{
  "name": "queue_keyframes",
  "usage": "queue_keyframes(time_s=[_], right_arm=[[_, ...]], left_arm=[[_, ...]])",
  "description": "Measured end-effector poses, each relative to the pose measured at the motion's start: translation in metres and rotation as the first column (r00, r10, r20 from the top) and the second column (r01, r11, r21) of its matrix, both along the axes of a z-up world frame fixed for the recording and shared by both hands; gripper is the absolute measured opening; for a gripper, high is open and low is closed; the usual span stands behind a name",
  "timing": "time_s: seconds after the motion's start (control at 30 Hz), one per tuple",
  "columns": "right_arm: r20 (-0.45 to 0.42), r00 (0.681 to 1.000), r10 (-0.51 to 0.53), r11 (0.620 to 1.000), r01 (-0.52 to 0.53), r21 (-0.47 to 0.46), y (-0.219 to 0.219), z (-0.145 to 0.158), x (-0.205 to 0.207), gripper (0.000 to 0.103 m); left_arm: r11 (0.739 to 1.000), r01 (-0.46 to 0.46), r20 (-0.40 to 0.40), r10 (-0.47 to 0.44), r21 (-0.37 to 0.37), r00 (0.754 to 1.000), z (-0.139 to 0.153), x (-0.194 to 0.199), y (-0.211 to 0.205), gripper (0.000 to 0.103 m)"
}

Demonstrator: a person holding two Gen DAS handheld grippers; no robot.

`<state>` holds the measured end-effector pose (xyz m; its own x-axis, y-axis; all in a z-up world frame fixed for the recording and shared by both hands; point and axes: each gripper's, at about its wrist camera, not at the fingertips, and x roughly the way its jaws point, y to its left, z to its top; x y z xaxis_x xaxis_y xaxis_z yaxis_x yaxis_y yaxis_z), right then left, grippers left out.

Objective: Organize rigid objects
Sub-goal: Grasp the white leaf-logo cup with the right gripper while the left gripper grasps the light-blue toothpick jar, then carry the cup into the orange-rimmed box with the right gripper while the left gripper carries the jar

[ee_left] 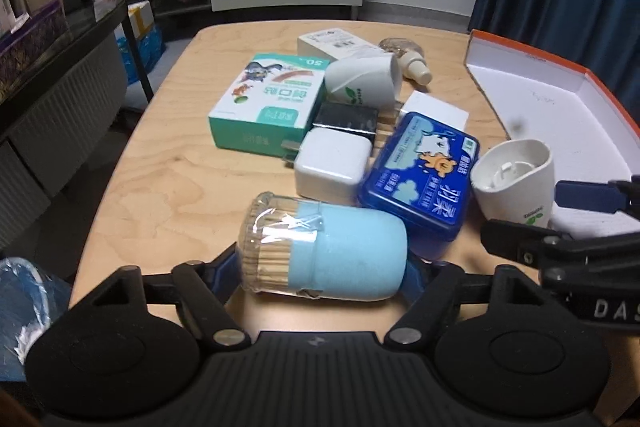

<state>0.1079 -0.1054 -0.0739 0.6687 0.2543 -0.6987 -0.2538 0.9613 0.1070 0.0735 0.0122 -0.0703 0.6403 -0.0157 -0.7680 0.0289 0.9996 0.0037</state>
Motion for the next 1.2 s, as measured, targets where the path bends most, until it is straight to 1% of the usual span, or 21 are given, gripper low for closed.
queue_keyframes(time_s=[0.17, 0.23, 0.3, 0.4, 0.47, 0.57, 0.73, 1.0, 1.2], right_arm=[[-0.043, 0.999, 0.008, 0.999, -0.01, -0.03, 0.005, -0.005, 0.019, 0.093], [-0.056, 0.998, 0.013, 0.999, -0.016, -0.051, 0.008, -0.007, 0.025, 0.09], [-0.063, 0.998, 0.031, 0.998, -0.034, -0.049, 0.01, -0.009, 0.028, 0.076], [-0.053, 0.998, 0.033, 0.997, -0.036, -0.061, 0.011, -0.01, 0.029, 0.073], [-0.041, 0.999, 0.018, 0.999, -0.02, -0.047, 0.007, -0.008, 0.026, 0.066], [-0.032, 0.999, 0.009, 1.0, -0.01, -0.018, 0.001, -0.003, 0.02, 0.065], [0.014, 1.0, -0.009, 1.0, 0.009, 0.028, -0.01, 0.011, 0.008, 0.065], [0.055, 0.997, -0.06, 0.997, 0.057, 0.057, -0.031, 0.031, -0.006, 0.065], [0.073, 0.991, -0.112, 0.992, 0.107, 0.072, -0.054, 0.041, -0.011, 0.065]], left_arm=[[1.0, -0.014, 0.004, 0.014, -0.007, 1.0, 0.0, 0.002, 0.006, 0.078], [1.0, -0.019, 0.002, 0.019, -0.017, 1.0, 0.001, 0.001, 0.01, 0.078], [1.0, -0.022, 0.002, 0.022, -0.018, 1.0, 0.001, 0.001, 0.012, 0.078], [0.999, -0.024, 0.008, 0.024, -0.035, 1.0, 0.004, -0.001, 0.014, 0.078], [0.999, -0.021, 0.019, 0.022, -0.036, 1.0, 0.008, -0.003, 0.014, 0.078], [0.999, -0.022, 0.032, 0.024, -0.042, 0.999, 0.014, -0.005, 0.014, 0.078], [0.999, -0.018, 0.055, 0.02, -0.051, 0.998, 0.024, -0.008, 0.011, 0.078], [0.998, 0.021, 0.092, -0.015, -0.06, 0.996, 0.042, -0.009, -0.004, 0.078], [0.996, 0.062, 0.102, -0.056, -0.058, 0.993, 0.05, -0.004, -0.022, 0.078]])
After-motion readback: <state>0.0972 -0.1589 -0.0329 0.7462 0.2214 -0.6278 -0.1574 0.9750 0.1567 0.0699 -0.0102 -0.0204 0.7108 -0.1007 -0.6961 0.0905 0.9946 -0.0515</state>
